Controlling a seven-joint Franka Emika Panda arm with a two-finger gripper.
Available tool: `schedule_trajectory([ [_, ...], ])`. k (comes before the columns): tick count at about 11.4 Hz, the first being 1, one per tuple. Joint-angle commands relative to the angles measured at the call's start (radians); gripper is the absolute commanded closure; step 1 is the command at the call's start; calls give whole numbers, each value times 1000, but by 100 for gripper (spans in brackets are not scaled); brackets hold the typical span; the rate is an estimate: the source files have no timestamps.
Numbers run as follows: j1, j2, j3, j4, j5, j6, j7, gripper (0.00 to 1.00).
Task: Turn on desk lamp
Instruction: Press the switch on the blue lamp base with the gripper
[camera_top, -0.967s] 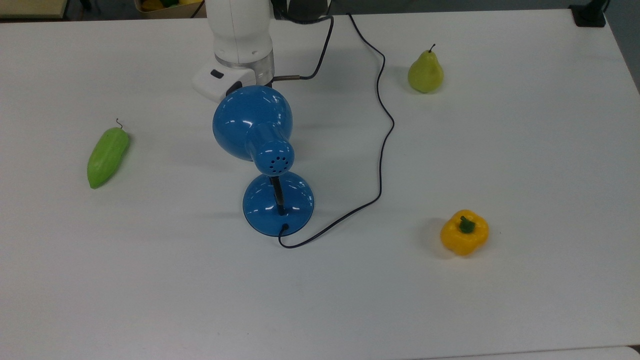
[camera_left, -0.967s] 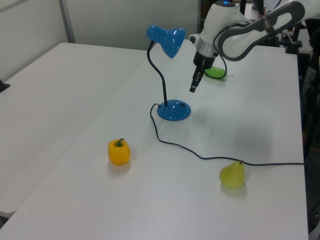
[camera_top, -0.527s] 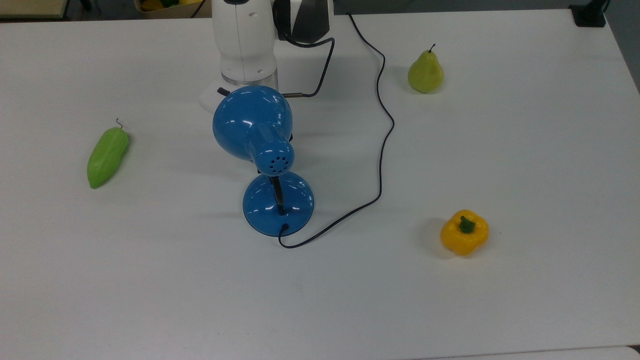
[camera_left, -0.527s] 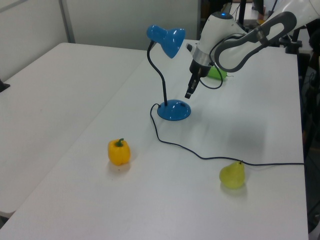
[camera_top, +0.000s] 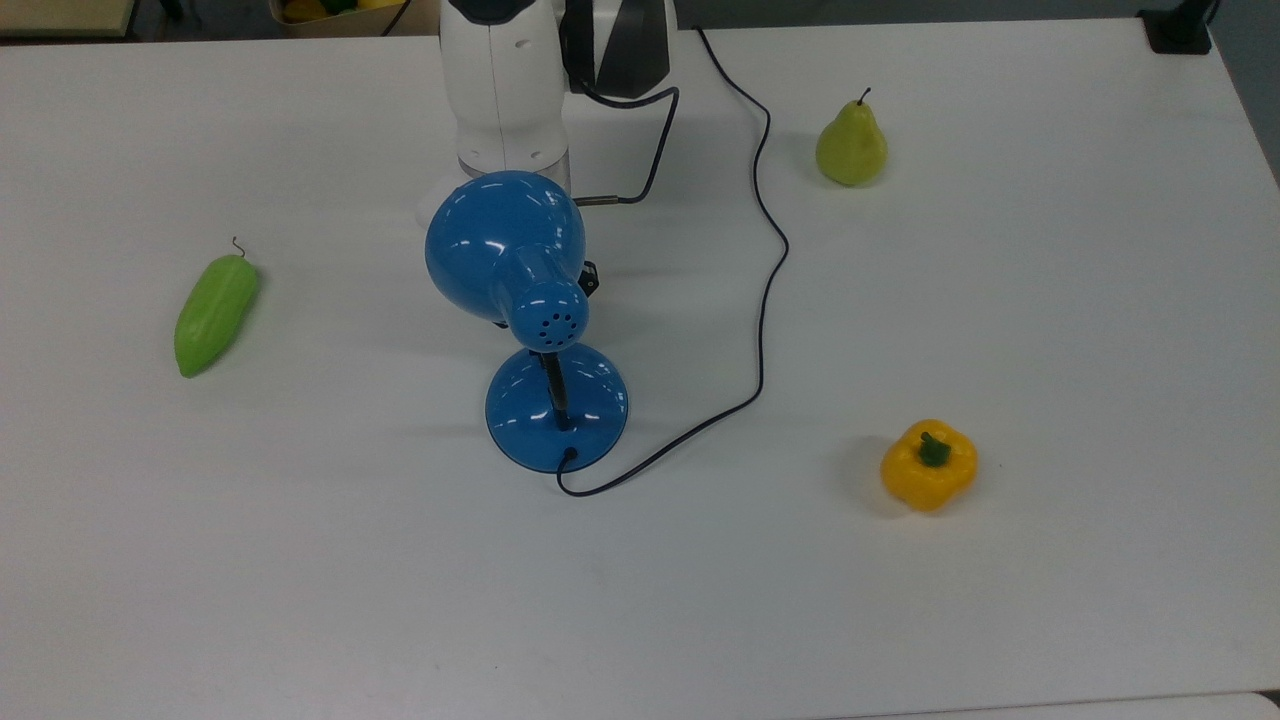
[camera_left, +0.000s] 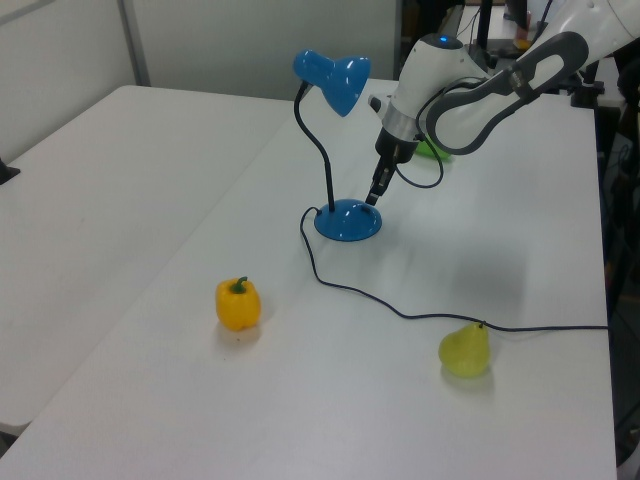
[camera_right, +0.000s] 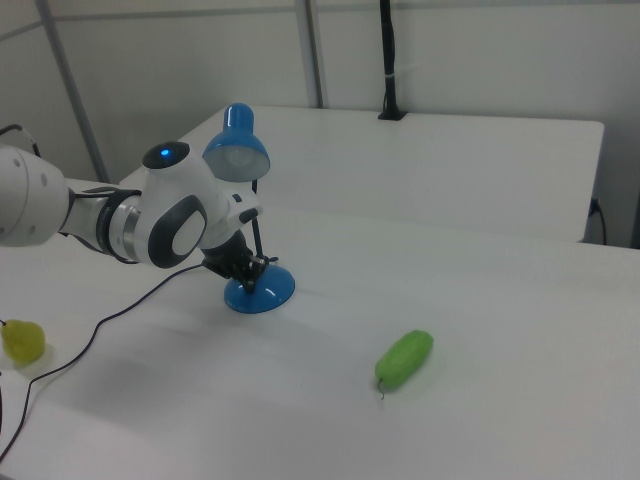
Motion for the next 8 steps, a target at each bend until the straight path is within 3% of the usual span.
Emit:
schedule_trajectory([
  [1,9,18,5,0,2,60,-4,100],
  [8,9,33,8,0,-1,89,-6,100],
])
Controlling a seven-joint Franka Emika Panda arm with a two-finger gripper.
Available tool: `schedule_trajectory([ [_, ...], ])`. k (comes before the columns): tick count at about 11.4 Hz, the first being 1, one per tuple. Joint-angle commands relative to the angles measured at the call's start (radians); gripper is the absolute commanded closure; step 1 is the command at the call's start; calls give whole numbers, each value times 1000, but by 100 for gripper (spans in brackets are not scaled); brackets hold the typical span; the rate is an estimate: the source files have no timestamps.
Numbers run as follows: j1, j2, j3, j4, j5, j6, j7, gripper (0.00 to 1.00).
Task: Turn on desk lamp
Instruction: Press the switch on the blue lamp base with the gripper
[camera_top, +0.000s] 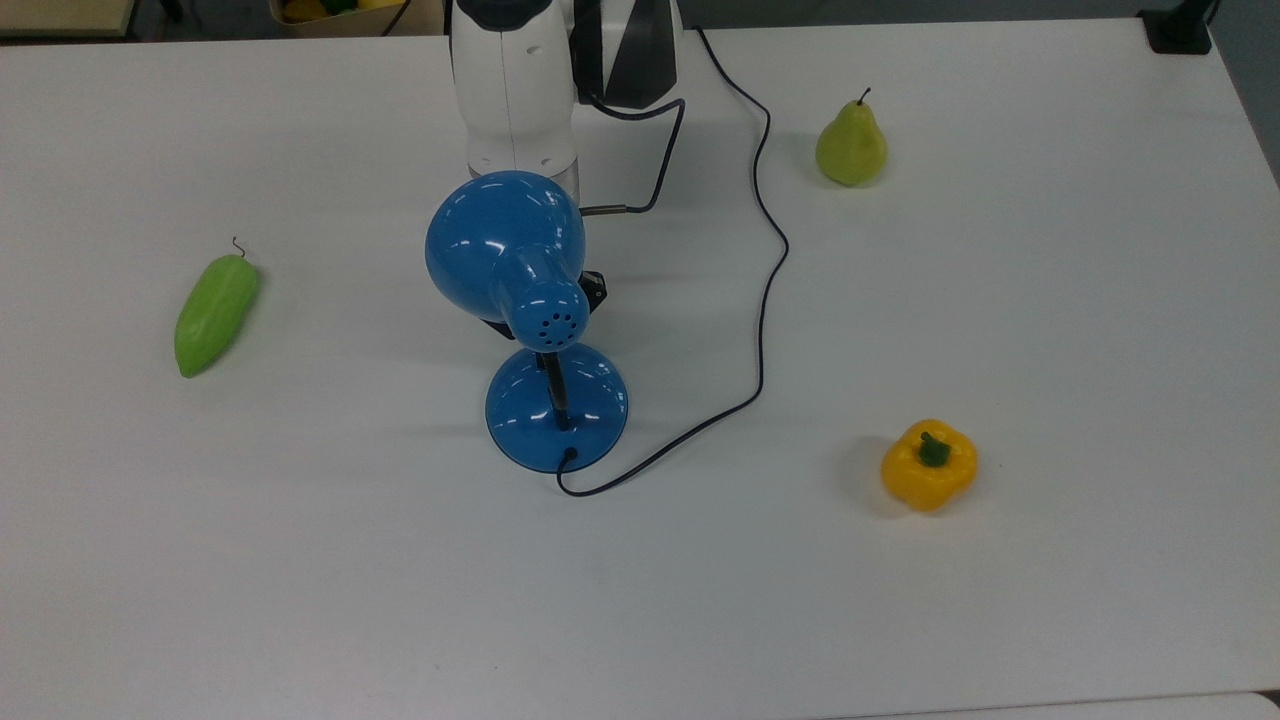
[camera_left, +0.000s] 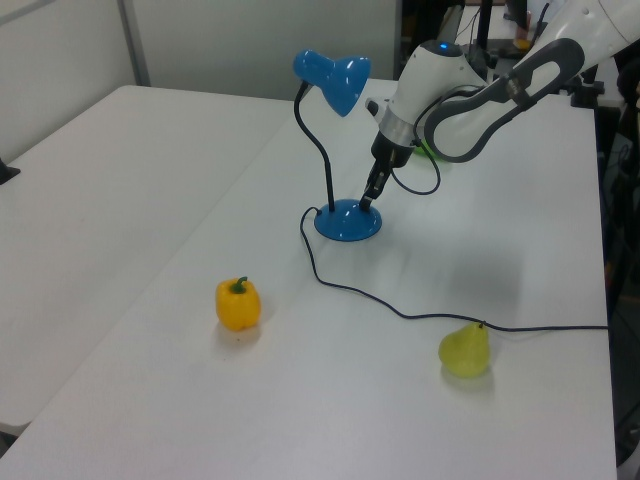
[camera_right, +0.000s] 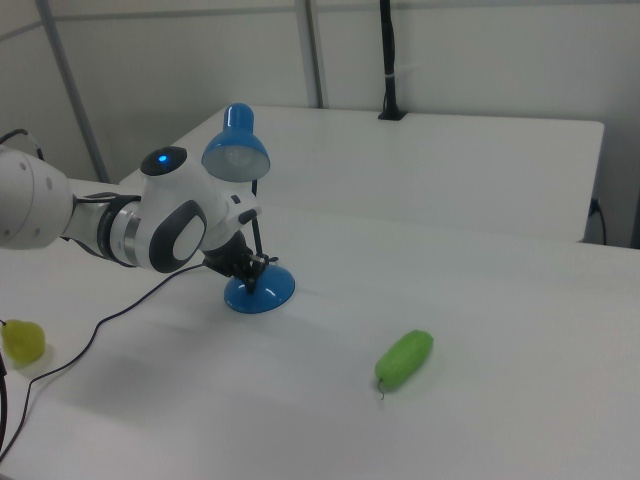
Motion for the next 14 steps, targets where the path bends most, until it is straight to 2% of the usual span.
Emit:
schedule_trajectory([
  [1,5,13,2,-1,-6,26,-6,100],
  [14,18,34,5,-6,-14,55,-10,100],
])
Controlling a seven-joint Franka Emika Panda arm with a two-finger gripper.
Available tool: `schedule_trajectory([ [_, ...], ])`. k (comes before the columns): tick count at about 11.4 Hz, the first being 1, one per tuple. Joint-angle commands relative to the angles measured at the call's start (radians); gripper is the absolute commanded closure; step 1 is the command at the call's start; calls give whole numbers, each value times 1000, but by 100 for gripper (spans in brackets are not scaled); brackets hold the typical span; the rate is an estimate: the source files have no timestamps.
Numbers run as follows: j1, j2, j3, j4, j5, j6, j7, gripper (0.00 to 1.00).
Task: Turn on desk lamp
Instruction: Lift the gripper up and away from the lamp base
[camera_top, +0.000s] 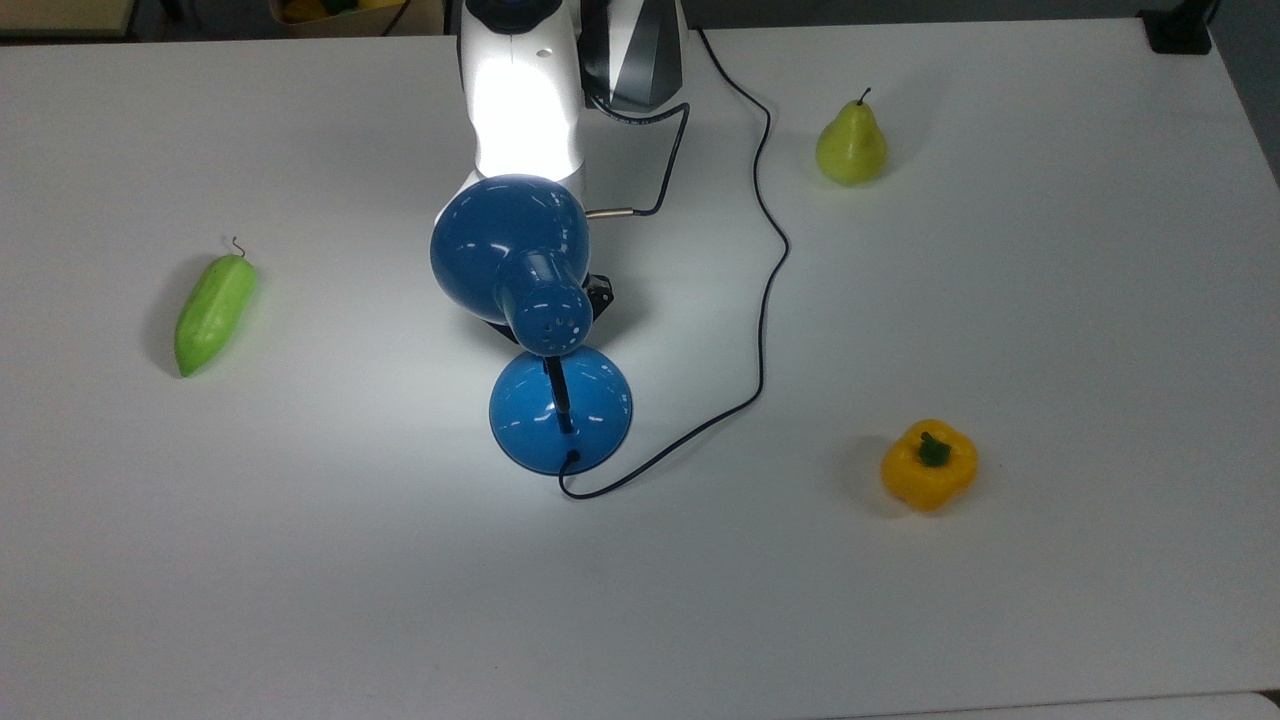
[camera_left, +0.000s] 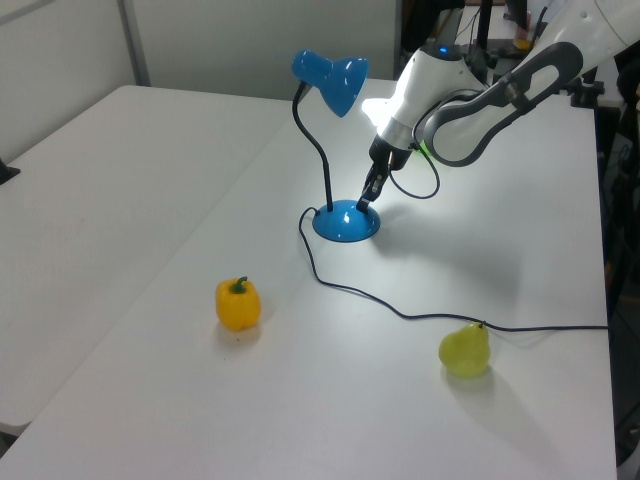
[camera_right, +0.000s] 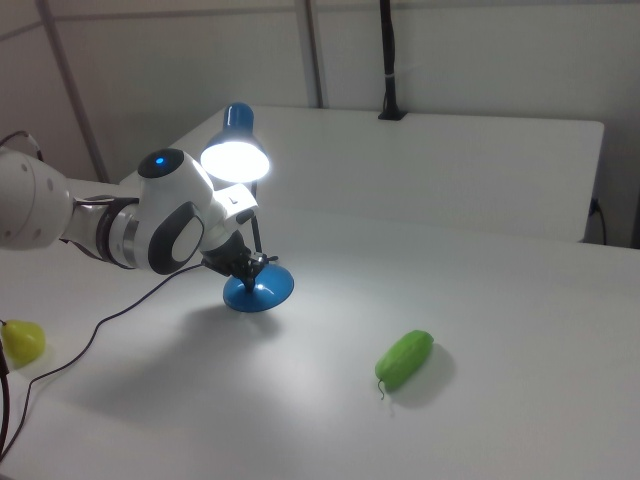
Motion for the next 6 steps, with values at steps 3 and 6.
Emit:
schedule_trajectory([
  [3,10,20,2,-3,-7,27,-4,100],
  [6,9,-4,2,-6,-4,14,-3,100],
])
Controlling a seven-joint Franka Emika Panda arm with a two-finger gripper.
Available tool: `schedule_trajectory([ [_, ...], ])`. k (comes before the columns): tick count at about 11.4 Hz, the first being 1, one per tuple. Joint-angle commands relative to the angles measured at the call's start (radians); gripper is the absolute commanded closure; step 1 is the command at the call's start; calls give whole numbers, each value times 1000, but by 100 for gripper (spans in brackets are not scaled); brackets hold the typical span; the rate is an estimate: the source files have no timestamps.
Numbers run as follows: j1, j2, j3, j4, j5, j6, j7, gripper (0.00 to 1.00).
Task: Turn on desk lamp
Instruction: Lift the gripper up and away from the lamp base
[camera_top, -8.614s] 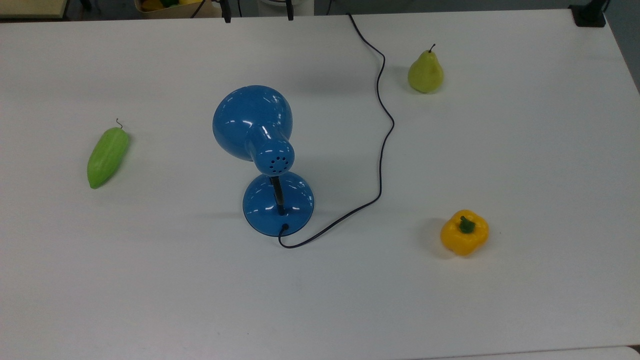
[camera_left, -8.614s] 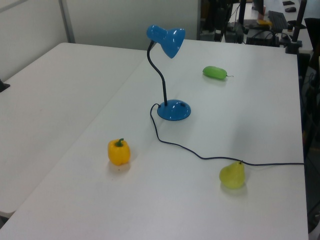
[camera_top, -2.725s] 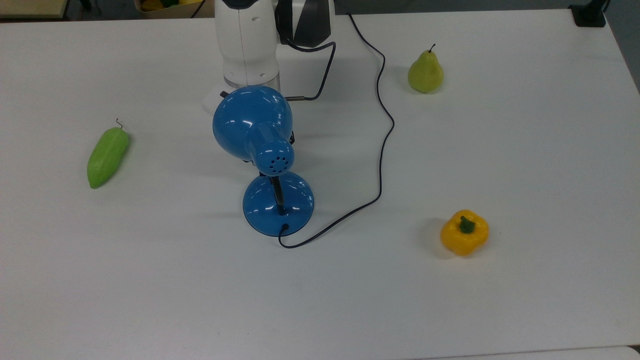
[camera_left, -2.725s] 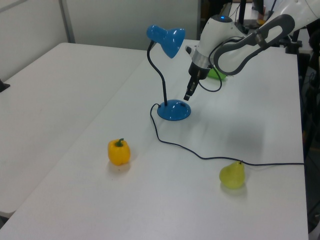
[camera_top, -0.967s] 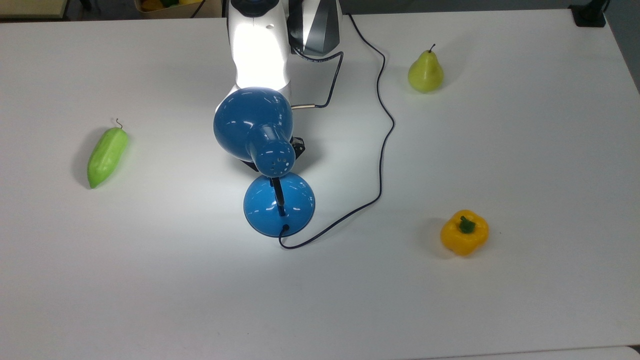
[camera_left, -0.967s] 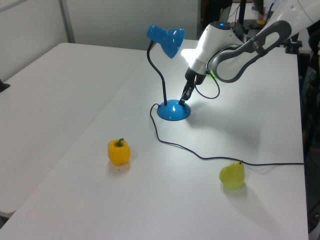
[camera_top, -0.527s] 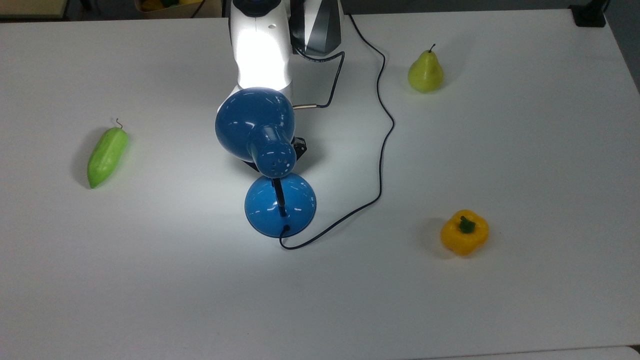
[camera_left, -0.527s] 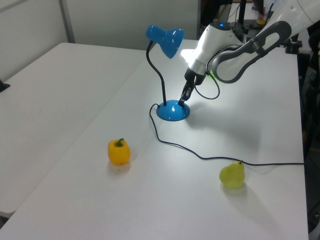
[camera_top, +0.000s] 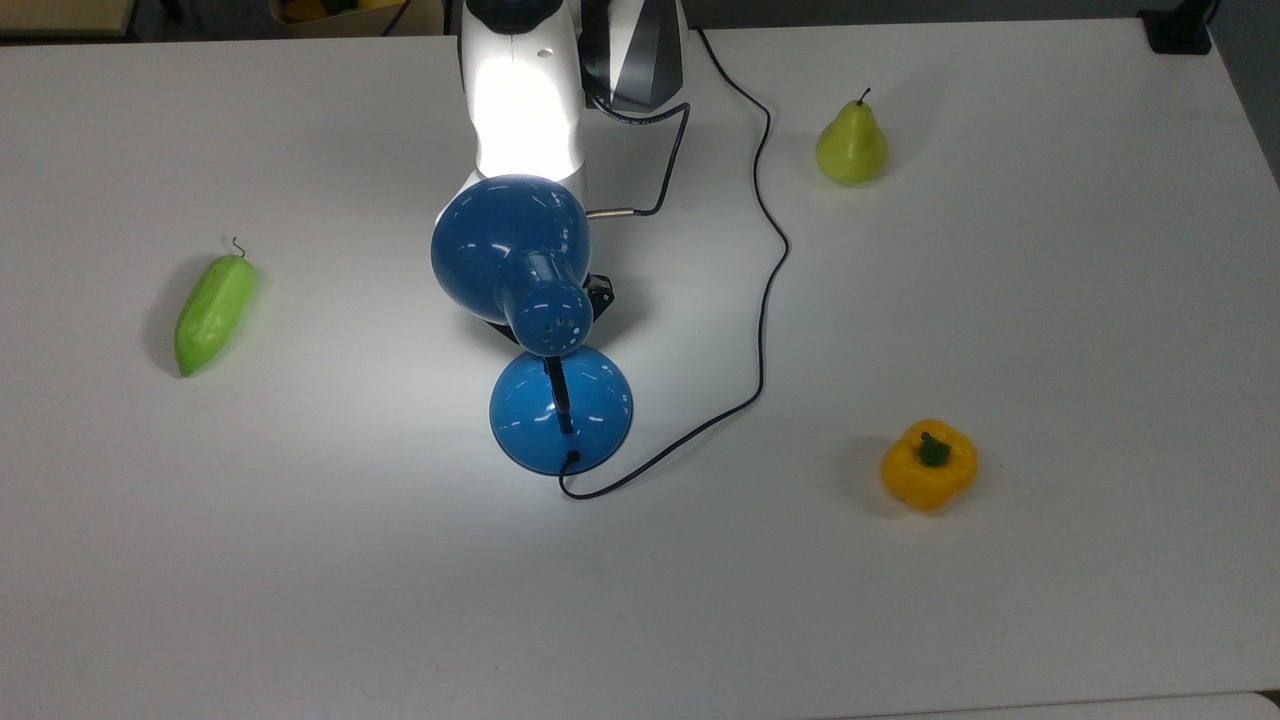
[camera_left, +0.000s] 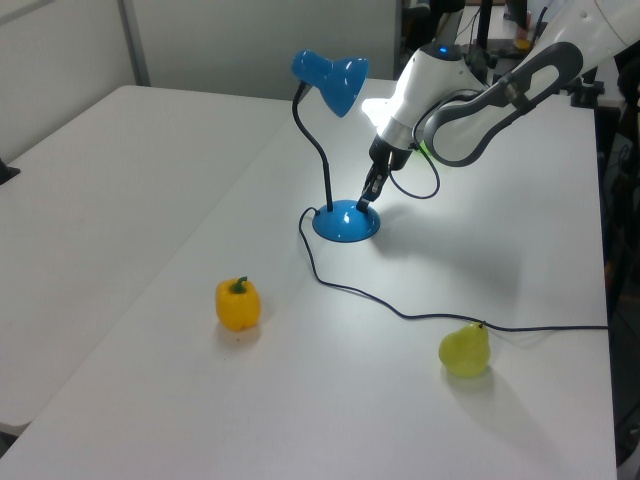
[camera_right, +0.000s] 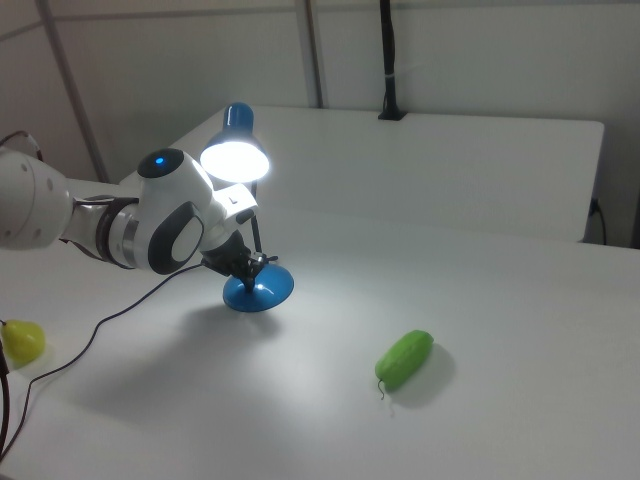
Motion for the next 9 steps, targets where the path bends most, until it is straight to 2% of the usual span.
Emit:
schedule_trajectory([
  [1,8,-16,2,-11,-2,13,-1,100],
  [6,8,-95,2,-9,-4,-172,25,100],
  [9,11,-145,2,-9,-4,-351,25,100],
])
